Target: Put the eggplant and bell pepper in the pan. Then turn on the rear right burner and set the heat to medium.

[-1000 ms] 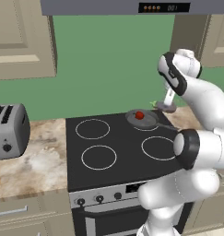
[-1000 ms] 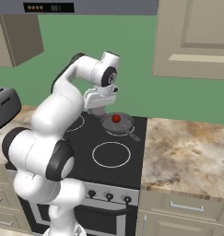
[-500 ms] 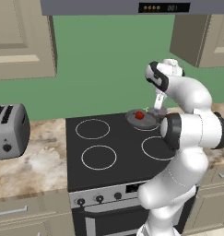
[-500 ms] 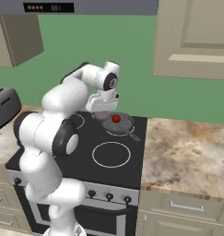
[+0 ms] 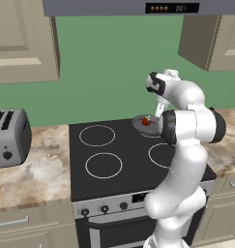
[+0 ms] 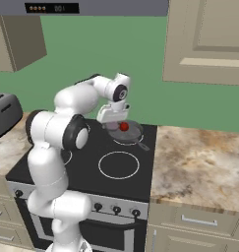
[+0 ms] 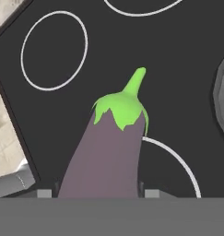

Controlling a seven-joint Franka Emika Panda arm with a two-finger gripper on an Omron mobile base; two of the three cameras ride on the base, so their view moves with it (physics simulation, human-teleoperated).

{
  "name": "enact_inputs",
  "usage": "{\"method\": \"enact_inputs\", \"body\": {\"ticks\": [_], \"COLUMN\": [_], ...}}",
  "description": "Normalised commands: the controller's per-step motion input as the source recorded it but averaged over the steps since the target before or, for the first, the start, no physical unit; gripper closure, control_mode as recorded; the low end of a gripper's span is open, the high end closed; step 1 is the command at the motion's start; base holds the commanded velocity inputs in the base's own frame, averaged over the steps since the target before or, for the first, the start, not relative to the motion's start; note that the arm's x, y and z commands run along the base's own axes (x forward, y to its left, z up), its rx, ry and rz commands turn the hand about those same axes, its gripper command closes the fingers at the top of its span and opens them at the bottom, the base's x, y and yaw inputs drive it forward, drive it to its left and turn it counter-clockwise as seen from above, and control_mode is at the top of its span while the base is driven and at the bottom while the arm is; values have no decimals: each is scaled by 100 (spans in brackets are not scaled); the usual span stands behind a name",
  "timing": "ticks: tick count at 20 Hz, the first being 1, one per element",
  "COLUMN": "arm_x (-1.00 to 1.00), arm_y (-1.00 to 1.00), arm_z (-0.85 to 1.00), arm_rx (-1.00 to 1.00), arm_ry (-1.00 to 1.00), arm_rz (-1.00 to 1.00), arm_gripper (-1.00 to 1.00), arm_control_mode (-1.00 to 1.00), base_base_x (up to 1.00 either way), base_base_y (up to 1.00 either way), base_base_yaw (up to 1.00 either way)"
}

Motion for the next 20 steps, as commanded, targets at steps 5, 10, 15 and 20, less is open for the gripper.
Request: {"method": "enact_inputs", "body": {"ticks": [5, 10, 15, 20], "arm_x": [46, 42, 40, 35], "arm_y": [0, -2, -10, -13], "arm_z": [-34, -34, -32, -31], "arm_rx": [0, 0, 0, 1], "arm_ry": [0, 0, 0, 0], "arm_rz": [0, 0, 0, 0], "arm_gripper": [100, 100, 100, 100], "arm_control_mode": [-100, -100, -100, -100], "base_base_x": [0, 0, 0, 0], "base_base_y": [0, 0, 0, 0], "base_base_yaw": [0, 0, 0, 0]}}
